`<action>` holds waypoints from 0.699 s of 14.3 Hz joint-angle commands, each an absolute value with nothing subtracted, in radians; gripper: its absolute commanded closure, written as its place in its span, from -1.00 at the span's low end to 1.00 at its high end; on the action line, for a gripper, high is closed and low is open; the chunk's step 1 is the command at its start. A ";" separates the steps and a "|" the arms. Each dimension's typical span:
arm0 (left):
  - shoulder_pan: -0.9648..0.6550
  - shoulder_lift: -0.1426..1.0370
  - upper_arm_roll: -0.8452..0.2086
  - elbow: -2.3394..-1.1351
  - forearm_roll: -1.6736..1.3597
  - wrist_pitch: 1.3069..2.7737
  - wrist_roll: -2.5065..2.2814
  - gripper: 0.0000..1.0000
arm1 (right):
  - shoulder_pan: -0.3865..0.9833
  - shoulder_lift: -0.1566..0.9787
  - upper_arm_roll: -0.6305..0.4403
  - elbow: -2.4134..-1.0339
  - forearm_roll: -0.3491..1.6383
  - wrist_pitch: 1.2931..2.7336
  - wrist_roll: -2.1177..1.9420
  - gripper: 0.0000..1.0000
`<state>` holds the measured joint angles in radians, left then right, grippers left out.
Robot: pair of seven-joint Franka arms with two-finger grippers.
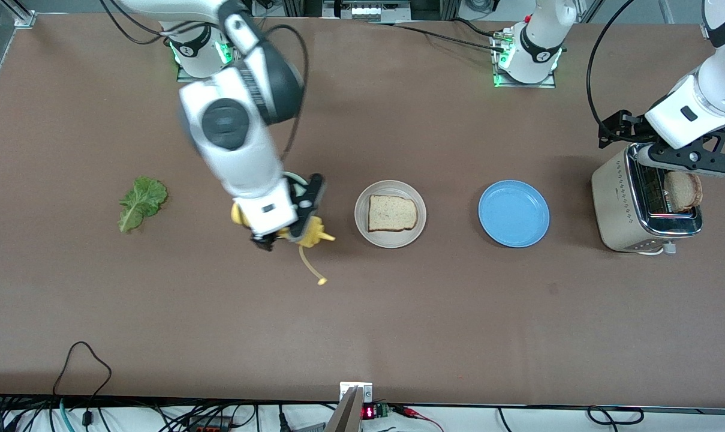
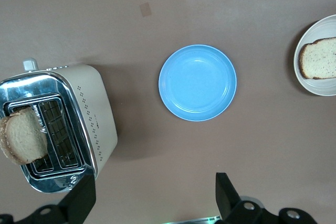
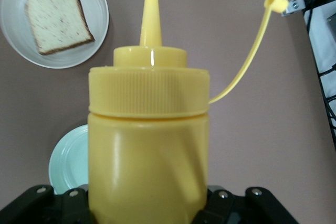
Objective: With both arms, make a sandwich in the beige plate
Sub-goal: 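Carry the yellow bottle back beside the lettuce leaf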
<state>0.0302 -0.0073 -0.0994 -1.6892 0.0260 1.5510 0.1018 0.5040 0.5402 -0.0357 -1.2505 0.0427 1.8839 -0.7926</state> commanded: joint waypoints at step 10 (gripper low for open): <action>0.031 -0.009 -0.100 -1.672 0.020 1.532 0.094 -1.00 | 0.112 0.394 -0.015 -1.446 0.711 1.775 -1.507 0.33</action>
<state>0.0303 -0.0073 -0.0989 -1.6891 0.0260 1.5509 0.1016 0.1950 0.4249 -0.0360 -1.3823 0.6069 1.8040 -1.3793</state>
